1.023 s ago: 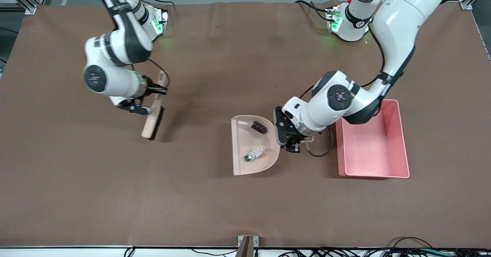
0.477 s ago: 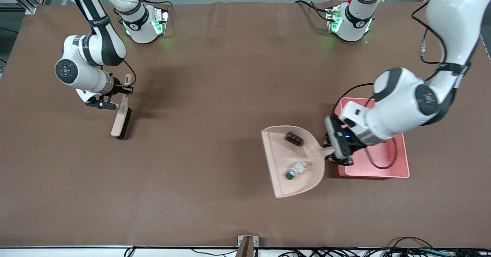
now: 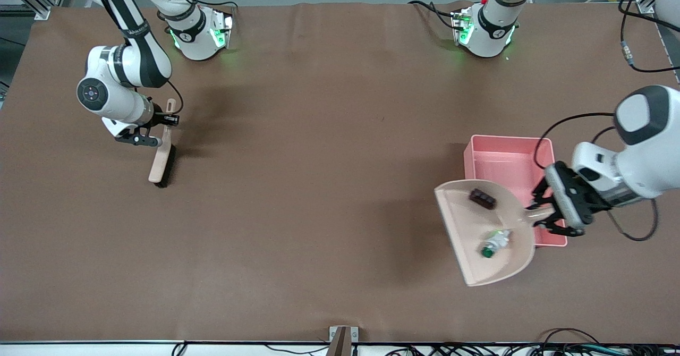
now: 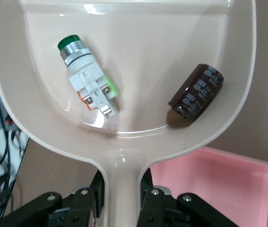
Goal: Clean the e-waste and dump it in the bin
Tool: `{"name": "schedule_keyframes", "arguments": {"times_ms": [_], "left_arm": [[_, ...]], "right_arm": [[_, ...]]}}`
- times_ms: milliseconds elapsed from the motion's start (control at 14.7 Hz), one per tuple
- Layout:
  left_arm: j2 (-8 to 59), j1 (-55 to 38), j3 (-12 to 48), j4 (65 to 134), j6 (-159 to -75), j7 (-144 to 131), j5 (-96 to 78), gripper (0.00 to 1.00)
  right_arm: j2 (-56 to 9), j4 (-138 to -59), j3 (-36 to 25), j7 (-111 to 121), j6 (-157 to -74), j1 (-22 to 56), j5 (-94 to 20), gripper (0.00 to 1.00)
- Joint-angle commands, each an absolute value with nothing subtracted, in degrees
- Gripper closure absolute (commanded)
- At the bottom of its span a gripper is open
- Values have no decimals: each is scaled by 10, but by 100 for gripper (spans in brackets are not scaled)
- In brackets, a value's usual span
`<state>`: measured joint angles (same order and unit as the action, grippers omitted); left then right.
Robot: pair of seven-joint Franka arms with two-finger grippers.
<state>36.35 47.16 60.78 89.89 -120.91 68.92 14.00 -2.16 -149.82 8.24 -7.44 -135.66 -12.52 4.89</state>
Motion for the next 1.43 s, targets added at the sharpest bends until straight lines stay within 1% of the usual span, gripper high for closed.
{"name": "schedule_keyframes", "arguments": {"times_ms": [0, 68, 136, 205, 409, 614, 886, 1091, 1159, 1364], "left_arm": [[361, 518, 619, 896, -1199, 738, 127, 100], [364, 533, 617, 896, -1194, 759, 127, 100], [365, 546, 614, 896, -1191, 774, 129, 100], [366, 555, 607, 898, -1189, 788, 133, 100], [363, 558, 566, 898, -1163, 837, 134, 100], [360, 558, 527, 897, -1151, 868, 153, 100], [355, 558, 519, 896, -1151, 874, 206, 100], [349, 554, 499, 896, -1151, 881, 219, 100], [344, 541, 477, 897, -1151, 888, 225, 100], [312, 473, 386, 903, -1151, 914, 226, 100]], "right_arm": [[-1, -1511, 92, -70, -1359, -139, 66, 31], [-1, -1509, 92, -71, -1359, -139, 66, 19], [-1, -1503, 92, -71, -1359, -142, 66, 8], [-2, -1496, 93, -71, -1359, -148, 66, 0], [-2, -1462, 93, -72, -1346, -156, 66, 0], [-2, -1358, 94, -71, -1232, -154, 65, 0], [-2, -1187, 96, -71, -1063, -149, 64, 0], [-3, -1077, 98, -71, -992, -146, 60, 0], [-3, -1042, 98, -72, -973, -139, 60, 0], [-10, -932, 98, -71, -897, -116, 55, 0]]}}
